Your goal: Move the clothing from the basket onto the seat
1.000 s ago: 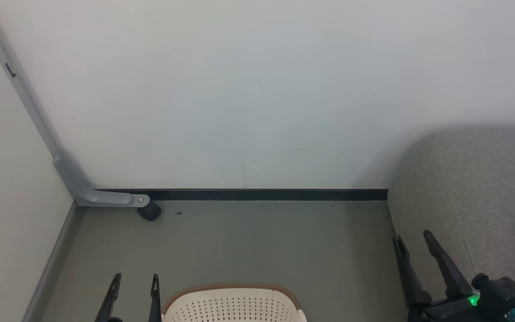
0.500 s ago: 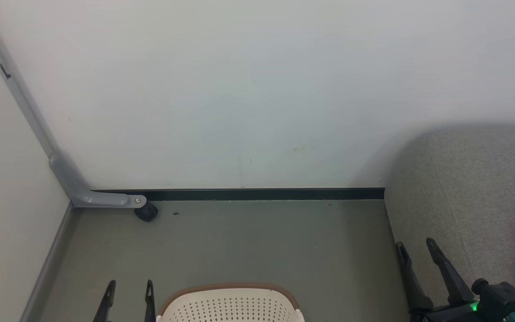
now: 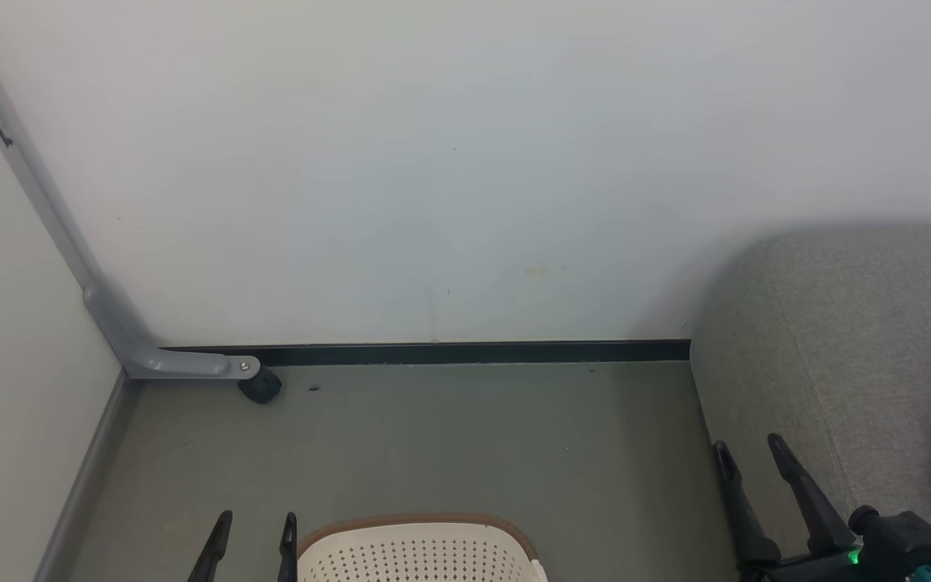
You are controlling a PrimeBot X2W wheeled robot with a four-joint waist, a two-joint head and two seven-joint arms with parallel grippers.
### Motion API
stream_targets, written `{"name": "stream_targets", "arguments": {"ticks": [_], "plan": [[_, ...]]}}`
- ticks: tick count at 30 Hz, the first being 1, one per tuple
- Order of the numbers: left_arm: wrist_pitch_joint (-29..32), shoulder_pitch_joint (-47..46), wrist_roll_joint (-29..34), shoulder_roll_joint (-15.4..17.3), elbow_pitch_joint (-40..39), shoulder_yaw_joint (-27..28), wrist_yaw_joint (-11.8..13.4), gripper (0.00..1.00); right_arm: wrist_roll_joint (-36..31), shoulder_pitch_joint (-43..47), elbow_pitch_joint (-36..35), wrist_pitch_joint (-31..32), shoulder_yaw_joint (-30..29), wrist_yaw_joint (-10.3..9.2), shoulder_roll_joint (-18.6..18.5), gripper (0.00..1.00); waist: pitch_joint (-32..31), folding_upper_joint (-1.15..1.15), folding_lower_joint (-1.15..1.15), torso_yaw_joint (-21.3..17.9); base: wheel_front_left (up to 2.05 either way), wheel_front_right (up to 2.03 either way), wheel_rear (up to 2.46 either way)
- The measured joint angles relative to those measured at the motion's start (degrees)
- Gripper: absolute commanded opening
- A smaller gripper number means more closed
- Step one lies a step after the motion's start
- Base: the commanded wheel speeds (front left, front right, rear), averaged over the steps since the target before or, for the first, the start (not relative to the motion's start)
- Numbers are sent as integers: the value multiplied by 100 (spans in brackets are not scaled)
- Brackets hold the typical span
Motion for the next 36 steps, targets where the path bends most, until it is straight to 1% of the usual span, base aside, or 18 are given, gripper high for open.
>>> {"name": "stream_targets", "arguments": {"ticks": [1, 7, 8, 14, 24, 25, 32, 36], "plan": [[0, 9, -2, 0, -13, 3, -32, 100, 0, 0, 2, 0, -1, 1, 0, 100, 0, 0, 0, -2, 0, 0, 0], [0, 81, -69, -3, -31, 87, -40, 100, -25, 0, 22, 0, -4, 35, 2, 100, 9, 0, 0, -16, 0, 0, 0], [0, 81, -69, -3, -31, 98, -79, 100, -31, 0, 24, 0, -5, 42, 2, 100, 12, 0, 0, -19, 0, 0, 0], [0, 81, -261, -16, -45, 145, -137, 100, -52, -2, 29, -1, -34, 42, 11, 100, 29, 0, 0, -32, 0, 0, 0], [0, 80, -380, -27, -74, 193, -232, 100, -70, -3, 53, -1, -62, 43, 34, 100, 52, 0, 0, -38, 0, 0, 0], [0, 80, -387, -27, -76, 194, -234, 0, -100, -3, 55, -1, -62, 43, 35, 0, 53, 0, 0, -37, 0, 0, 0], [30, 205, -391, -30, 279, 181, -230, 0, -69, 282, 424, 53, -18, 42, 156, 0, 54, 0, 0, -37, 0, 0, 0], [97, 201, -638, -31, 286, 202, -231, 0, 149, 266, 427, 109, -111, 42, 162, 0, 52, 0, 0, -34, 0, 0, 0]]}}
